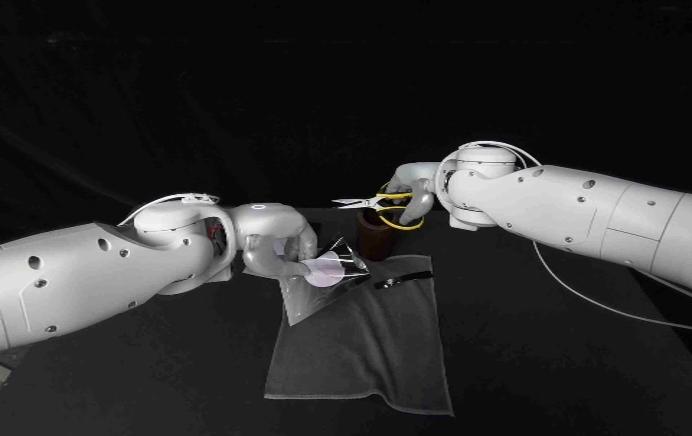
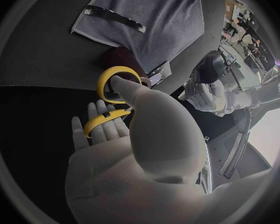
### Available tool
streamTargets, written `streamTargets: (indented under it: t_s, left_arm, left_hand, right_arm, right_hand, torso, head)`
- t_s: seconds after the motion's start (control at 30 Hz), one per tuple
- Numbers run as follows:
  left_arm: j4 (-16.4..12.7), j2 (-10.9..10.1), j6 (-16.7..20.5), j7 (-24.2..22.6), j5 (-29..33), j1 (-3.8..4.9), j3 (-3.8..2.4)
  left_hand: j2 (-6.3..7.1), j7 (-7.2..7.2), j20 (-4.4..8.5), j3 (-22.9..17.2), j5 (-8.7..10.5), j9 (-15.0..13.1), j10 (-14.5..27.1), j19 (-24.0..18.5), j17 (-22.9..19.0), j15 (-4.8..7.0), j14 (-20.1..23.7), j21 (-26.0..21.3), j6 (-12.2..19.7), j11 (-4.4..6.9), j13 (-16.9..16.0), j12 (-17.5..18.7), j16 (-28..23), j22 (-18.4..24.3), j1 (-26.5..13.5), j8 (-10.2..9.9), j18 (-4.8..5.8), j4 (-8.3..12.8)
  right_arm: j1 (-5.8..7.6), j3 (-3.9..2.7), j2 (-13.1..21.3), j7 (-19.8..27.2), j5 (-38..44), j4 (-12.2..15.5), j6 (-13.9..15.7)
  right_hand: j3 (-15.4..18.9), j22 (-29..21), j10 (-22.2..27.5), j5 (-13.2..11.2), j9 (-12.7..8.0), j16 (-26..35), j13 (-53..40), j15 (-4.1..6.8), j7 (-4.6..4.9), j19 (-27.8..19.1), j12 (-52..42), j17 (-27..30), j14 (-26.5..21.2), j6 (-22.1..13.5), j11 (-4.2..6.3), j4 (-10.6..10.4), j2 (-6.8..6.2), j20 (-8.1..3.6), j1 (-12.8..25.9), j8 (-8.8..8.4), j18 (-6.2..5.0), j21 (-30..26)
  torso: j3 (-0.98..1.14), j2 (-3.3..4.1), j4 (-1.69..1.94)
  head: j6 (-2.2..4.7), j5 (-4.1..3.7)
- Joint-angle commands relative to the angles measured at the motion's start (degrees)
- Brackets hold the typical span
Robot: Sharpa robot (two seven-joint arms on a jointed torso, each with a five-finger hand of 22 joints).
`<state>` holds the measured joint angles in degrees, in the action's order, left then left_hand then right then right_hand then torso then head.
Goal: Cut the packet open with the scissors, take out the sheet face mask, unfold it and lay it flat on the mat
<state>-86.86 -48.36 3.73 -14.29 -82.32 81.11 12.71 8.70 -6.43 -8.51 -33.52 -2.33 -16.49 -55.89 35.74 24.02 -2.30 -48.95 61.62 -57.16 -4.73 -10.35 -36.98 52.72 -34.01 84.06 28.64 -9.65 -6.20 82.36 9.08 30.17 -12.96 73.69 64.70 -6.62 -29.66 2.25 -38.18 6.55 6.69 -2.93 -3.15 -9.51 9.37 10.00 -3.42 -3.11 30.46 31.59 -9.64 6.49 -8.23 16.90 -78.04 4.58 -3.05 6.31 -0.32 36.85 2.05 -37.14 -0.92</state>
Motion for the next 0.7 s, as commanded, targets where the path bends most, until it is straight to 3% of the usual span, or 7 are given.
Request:
streamTargets:
  t_s: [0.03,0.4,0.53,0.57,0.63,0.67,0.7]
  left_arm:
    - [0.02,0.06,-0.77,-0.06,0.27,0.01,-0.04]
    - [0.06,0.09,-1.00,0.04,0.27,0.00,-0.04]
    - [0.06,0.06,-1.03,0.08,0.27,0.00,-0.04]
    - [0.07,0.06,-1.03,0.08,0.27,0.00,-0.04]
    - [0.08,0.06,-1.04,0.10,0.27,0.00,-0.04]
    - [0.08,0.06,-1.05,0.10,0.27,0.00,-0.04]
    - [0.09,0.07,-1.06,0.10,0.27,0.00,-0.04]
  left_hand:
    - [-0.17,-0.02,-0.01,-6.30,-0.40,-7.24,-0.38,0.25,-0.06,0.07,-0.22,0.15,-0.31,0.07,-0.05,-0.27,-0.25,0.09,0.22,0.20,-0.69,6.09]
    - [-0.17,-0.02,-0.01,-6.30,-0.40,-7.24,-0.38,0.25,-0.06,0.07,-0.22,0.15,-0.31,0.07,-0.05,-0.27,-0.25,0.09,0.22,0.20,-0.69,6.09]
    - [-0.17,-0.02,-0.01,-6.30,-0.40,-7.24,-0.38,0.25,-0.06,0.07,-0.22,0.15,-0.31,0.07,-0.05,-0.27,-0.25,0.09,0.22,0.20,-0.69,6.09]
    - [-0.17,-0.02,-0.01,-6.30,-0.40,-7.24,-0.38,0.25,-0.06,0.07,-0.22,0.15,-0.31,0.07,-0.05,-0.27,-0.25,0.09,0.22,0.20,-0.69,6.09]
    - [-0.17,-0.02,-0.01,-6.30,-0.40,-7.24,-0.38,0.25,-0.06,0.07,-0.22,0.15,-0.31,0.07,-0.05,-0.27,-0.25,0.09,0.22,0.20,-0.69,6.09]
    - [-0.17,-0.02,-0.01,-6.30,-0.40,-7.24,-0.38,0.25,-0.06,0.07,-0.22,0.15,-0.31,0.07,-0.05,-0.27,-0.25,0.09,0.22,0.20,-0.69,6.09]
    - [-0.17,-0.02,-0.01,-6.30,-0.40,-7.24,-0.38,0.25,-0.06,0.07,-0.22,0.15,-0.31,0.07,-0.05,-0.27,-0.25,0.09,0.22,0.20,-0.69,6.09]
  right_arm:
    - [0.08,-0.07,0.09,0.47,1.19,0.13,0.48]
    - [0.08,-0.07,0.21,0.41,0.17,0.62,-0.37]
    - [0.08,-0.07,0.42,0.60,-0.08,0.91,-0.73]
    - [0.08,-0.07,0.47,0.65,-0.12,0.97,-0.75]
    - [0.08,-0.07,0.55,0.66,-0.13,1.04,-0.56]
    - [0.08,-0.07,0.58,0.61,-0.12,1.06,-0.46]
    - [0.08,-0.07,0.62,0.51,-0.12,1.10,-0.17]
  right_hand:
    - [0.01,0.03,0.43,-0.39,-0.06,-0.35,0.05,-0.11,1.56,0.18,0.38,-0.25,1.73,0.17,0.15,0.31,0.07,0.02,0.81,0.07,-0.40,0.28]
    - [1.68,0.12,2.74,0.08,-0.75,-0.58,0.20,-0.59,2.01,0.56,0.56,-0.51,4.00,-2.65,-0.17,-0.36,-0.30,0.00,1.94,-0.86,-0.43,0.67]
    - [2.22,0.12,-0.01,0.04,1.01,-0.20,0.03,-2.07,-0.88,0.67,0.36,-0.39,3.96,6.24,-0.91,-0.50,0.38,-0.06,1.94,1.54,-0.62,0.89]
    - [2.65,0.05,3.67,0.03,1.24,0.21,0.24,-4.67,-1.36,0.40,0.59,0.15,-0.13,7.99,-1.74,-0.57,0.41,-0.14,1.94,1.92,-1.71,0.80]
    - [3.97,0.00,9.99,0.00,1.98,0.76,0.58,-4.38,-2.03,0.21,0.93,0.80,-8.39,13.05,-4.96,-1.15,0.53,0.07,1.44,3.06,-1.41,0.79]
    - [4.34,0.00,10.15,0.07,1.78,0.63,0.56,-4.97,-1.74,0.23,0.89,0.69,-8.15,12.61,-5.28,-1.34,0.55,-0.07,1.16,2.83,-1.63,0.83]
    - [4.61,0.06,4.77,0.28,0.39,-1.19,0.02,-1.92,0.44,0.51,-0.06,-0.44,-0.66,6.45,-1.59,-1.45,0.61,0.07,0.91,0.80,-0.84,1.07]
  torso:
    - [0.02,-0.02,0.04]
    - [0.01,-0.01,0.02]
    - [0.01,0.00,-0.02]
    - [0.01,0.00,-0.03]
    - [-0.01,0.00,-0.05]
    - [-0.01,-0.01,-0.06]
    - [-0.01,-0.01,-0.05]
  head:
    - [0.00,0.05]
    - [-0.08,0.08]
    - [-0.18,0.14]
    - [-0.19,0.16]
    - [-0.18,0.16]
    - [-0.18,0.17]
    - [-0.19,0.18]
